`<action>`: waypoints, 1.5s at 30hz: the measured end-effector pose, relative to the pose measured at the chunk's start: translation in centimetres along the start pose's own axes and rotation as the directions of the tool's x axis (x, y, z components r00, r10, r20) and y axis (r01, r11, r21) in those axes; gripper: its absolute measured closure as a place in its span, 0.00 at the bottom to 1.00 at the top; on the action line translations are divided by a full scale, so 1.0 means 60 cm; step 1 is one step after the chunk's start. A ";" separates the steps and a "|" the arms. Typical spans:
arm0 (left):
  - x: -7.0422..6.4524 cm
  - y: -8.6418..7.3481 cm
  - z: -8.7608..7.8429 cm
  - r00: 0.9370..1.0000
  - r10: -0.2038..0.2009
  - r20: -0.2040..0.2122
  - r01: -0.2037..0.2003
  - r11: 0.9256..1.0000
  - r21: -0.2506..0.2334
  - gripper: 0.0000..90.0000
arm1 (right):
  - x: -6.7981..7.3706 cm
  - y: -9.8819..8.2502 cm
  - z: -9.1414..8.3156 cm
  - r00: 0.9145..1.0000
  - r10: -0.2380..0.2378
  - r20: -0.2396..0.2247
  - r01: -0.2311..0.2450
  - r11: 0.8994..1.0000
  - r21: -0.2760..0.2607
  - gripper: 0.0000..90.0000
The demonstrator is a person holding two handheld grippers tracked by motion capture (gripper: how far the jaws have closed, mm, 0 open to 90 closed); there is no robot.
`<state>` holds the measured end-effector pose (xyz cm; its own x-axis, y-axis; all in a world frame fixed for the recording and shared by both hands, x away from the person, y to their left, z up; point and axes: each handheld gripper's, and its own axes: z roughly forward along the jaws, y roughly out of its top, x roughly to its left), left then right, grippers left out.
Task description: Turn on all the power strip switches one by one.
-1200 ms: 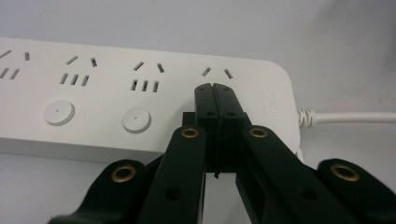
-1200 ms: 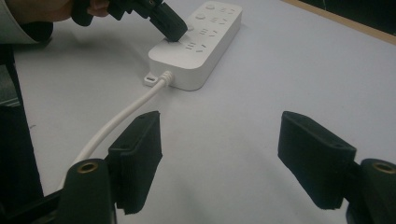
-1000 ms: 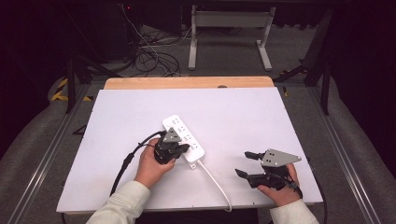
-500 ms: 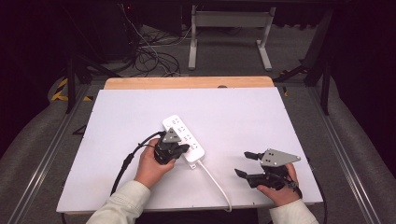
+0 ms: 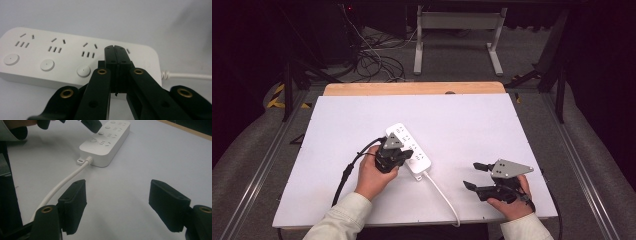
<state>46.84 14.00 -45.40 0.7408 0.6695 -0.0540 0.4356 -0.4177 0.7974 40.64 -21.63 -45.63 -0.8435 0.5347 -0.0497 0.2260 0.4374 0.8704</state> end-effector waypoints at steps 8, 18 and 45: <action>0.019 0.006 -0.011 0.995 -0.077 -0.056 0.076 0.997 -0.020 1.00 | 0.002 0.000 0.000 1.000 -0.003 0.001 0.003 1.000 0.002 0.34; 0.037 -0.002 0.003 0.997 -0.024 -0.075 0.023 1.000 -0.016 1.00 | 0.000 0.000 0.000 1.000 -0.005 -0.003 0.005 1.000 0.004 0.34; 0.033 -0.010 0.021 0.998 0.007 -0.059 -0.004 0.999 0.048 1.00 | 0.002 0.000 0.001 1.000 -0.008 -0.005 0.008 1.000 0.009 0.35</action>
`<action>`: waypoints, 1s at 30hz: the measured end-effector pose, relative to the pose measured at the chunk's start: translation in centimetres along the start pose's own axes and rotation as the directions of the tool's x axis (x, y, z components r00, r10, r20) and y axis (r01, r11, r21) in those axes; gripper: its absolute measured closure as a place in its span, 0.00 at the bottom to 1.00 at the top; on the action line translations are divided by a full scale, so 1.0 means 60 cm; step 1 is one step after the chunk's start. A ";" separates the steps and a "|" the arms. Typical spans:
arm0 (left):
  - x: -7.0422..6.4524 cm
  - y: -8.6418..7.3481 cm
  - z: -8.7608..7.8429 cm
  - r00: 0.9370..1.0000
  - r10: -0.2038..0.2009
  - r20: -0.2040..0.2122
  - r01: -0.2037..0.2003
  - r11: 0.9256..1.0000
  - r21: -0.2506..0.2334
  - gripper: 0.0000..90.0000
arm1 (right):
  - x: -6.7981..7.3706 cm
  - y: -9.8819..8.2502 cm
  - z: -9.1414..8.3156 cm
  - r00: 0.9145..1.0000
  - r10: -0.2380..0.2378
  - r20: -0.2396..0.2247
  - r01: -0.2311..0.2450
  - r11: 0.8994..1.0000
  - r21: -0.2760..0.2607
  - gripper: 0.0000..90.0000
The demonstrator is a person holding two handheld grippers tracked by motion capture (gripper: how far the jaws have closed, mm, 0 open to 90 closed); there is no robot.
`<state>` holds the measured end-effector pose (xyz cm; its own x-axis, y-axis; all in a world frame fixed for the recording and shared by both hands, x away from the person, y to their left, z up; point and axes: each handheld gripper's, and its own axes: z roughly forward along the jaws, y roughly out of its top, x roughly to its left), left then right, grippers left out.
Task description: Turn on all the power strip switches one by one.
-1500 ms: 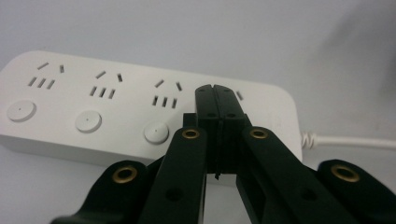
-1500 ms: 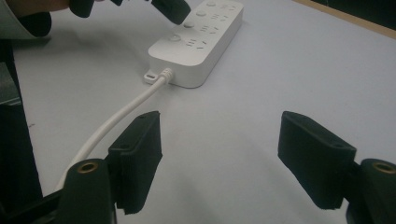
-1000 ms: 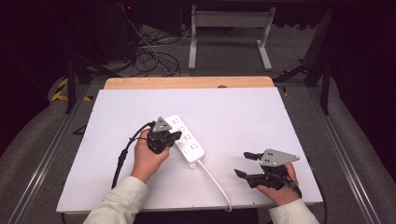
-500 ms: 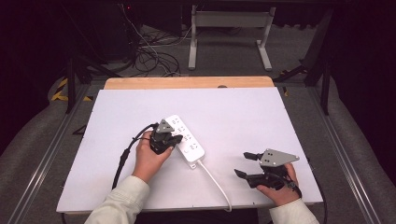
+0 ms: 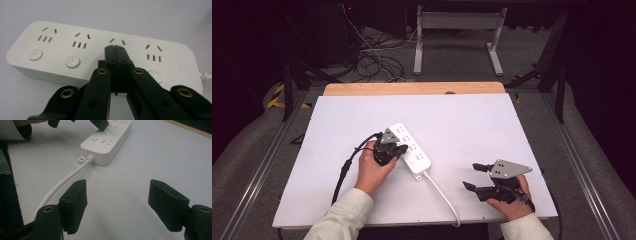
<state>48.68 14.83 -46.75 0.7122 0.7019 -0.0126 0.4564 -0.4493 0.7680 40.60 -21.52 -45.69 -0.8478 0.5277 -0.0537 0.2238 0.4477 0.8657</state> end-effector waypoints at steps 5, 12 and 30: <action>-0.002 -0.001 0.002 1.000 0.013 0.003 -0.013 1.000 0.003 1.00 | 0.000 0.000 0.000 1.000 0.003 -0.001 -0.003 1.000 -0.001 0.35; 0.000 -0.004 0.002 1.000 0.010 0.005 -0.010 1.000 -0.007 1.00 | 0.000 0.000 -0.002 1.000 0.003 -0.002 -0.003 1.000 -0.003 0.35; 0.006 -0.011 -0.001 1.000 0.009 -0.006 -0.009 1.000 -0.018 1.00 | 0.002 0.001 0.001 1.000 0.001 -0.007 -0.001 1.000 0.002 0.35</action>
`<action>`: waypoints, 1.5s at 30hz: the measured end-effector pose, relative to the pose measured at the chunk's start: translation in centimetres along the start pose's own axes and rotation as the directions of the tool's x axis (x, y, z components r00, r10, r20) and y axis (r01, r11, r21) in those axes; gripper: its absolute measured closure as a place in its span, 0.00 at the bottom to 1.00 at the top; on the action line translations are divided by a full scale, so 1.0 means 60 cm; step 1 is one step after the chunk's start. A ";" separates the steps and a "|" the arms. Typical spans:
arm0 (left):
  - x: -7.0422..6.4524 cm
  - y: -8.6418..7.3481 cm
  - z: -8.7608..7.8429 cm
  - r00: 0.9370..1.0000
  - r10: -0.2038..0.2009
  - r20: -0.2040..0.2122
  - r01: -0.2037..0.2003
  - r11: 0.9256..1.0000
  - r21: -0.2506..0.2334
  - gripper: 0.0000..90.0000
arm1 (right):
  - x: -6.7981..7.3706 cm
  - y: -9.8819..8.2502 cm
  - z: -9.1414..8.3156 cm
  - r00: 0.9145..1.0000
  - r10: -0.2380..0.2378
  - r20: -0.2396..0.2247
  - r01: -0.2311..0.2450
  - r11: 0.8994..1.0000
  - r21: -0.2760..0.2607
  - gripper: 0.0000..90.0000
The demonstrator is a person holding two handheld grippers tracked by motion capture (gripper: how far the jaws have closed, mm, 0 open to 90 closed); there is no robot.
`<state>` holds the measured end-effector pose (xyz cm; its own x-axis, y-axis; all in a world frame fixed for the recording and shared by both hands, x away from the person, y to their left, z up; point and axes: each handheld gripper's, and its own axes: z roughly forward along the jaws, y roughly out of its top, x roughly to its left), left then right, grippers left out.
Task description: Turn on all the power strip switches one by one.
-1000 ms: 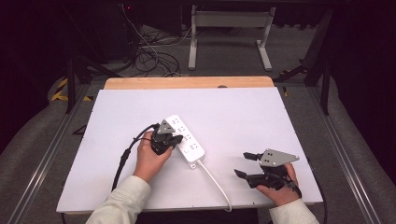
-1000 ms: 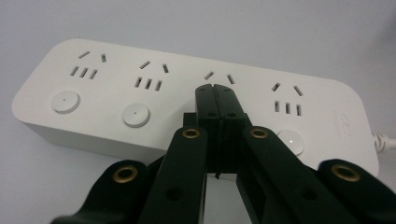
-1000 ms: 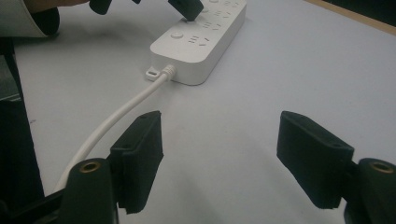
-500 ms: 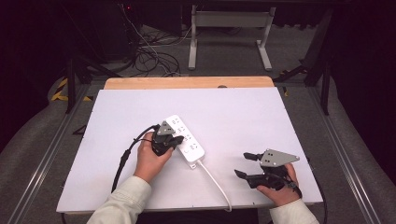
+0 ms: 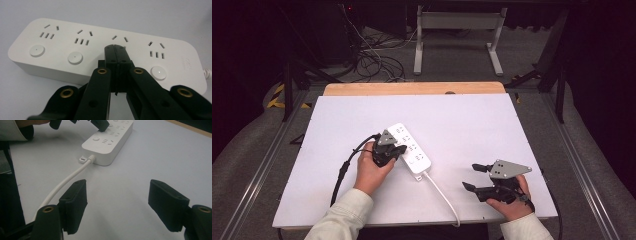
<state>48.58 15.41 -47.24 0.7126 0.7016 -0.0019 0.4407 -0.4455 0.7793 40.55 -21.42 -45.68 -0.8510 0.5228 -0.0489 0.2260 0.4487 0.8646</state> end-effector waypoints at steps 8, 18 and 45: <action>-0.009 0.001 0.003 0.999 0.032 -0.019 -0.032 0.999 0.012 1.00 | 0.000 0.000 0.001 1.000 0.001 -0.001 -0.001 1.000 0.002 0.35; 0.014 0.007 -0.018 0.998 -0.053 -0.024 0.051 0.995 -0.086 1.00 | -0.002 -0.001 -0.004 1.000 -0.001 0.000 0.001 1.000 -0.005 0.35; 0.048 0.010 0.000 0.998 -0.019 -0.054 0.015 0.998 -0.065 1.00 | -0.004 -0.003 0.001 1.000 0.009 -0.001 -0.009 1.000 0.002 0.35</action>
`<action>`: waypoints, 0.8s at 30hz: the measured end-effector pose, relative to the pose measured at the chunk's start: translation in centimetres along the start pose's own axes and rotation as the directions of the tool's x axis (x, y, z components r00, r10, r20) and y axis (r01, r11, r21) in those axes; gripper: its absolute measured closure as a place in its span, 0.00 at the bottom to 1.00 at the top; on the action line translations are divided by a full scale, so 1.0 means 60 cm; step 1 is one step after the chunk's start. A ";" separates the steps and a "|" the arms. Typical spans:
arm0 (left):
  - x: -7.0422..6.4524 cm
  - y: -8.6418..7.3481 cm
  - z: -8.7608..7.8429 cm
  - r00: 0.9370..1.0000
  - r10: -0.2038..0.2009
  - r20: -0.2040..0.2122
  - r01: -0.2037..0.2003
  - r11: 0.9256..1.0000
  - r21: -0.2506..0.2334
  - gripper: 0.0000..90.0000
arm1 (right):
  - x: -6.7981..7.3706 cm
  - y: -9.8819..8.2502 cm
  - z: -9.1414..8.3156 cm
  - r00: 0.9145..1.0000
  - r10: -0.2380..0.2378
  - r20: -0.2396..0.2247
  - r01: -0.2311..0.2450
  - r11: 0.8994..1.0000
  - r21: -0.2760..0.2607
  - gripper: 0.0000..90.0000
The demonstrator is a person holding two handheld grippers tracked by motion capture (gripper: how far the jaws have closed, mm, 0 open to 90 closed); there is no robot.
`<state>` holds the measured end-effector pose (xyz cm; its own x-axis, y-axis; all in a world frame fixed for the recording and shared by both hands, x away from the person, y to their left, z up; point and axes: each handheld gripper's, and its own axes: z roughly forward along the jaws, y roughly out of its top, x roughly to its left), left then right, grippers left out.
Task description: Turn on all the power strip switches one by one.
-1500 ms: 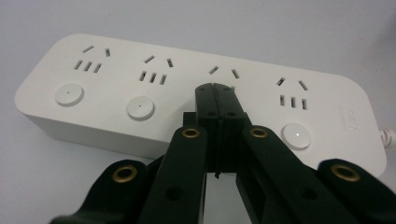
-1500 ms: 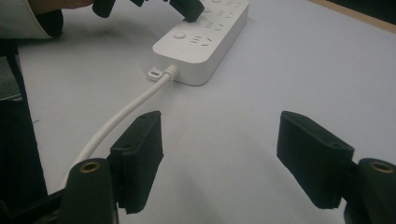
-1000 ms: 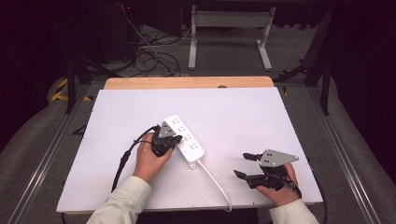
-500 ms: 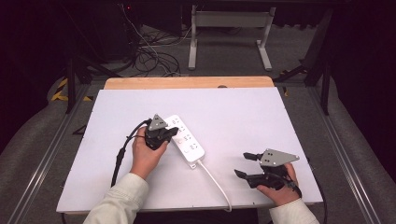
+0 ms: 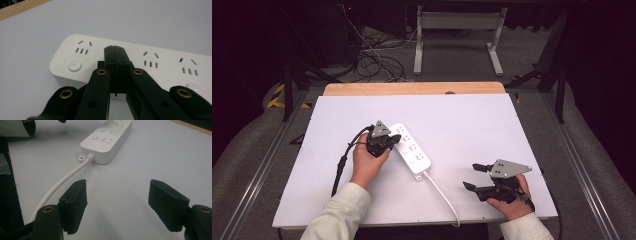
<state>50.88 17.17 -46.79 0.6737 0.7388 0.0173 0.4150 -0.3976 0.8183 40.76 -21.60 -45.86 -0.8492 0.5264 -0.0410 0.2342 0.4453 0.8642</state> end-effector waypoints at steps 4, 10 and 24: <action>0.004 -0.004 0.005 1.000 -0.006 -0.003 0.006 1.000 0.013 1.00 | 0.000 0.000 0.000 1.000 -0.001 -0.001 0.001 1.000 0.000 0.35; 0.001 -0.004 0.009 1.000 0.005 -0.004 -0.005 1.000 0.017 1.00 | 0.000 0.000 0.000 1.000 -0.002 -0.001 0.002 1.000 0.001 0.35; -0.008 -0.003 0.012 0.999 0.022 -0.033 -0.022 0.999 0.027 1.00 | 0.001 0.000 0.001 1.000 -0.002 -0.003 0.002 1.000 0.005 0.35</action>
<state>50.91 16.49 -47.38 0.6622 0.7473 0.0547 0.4168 -0.4281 0.8019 40.72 -21.50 -45.91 -0.8513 0.5231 -0.0411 0.2351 0.4503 0.8614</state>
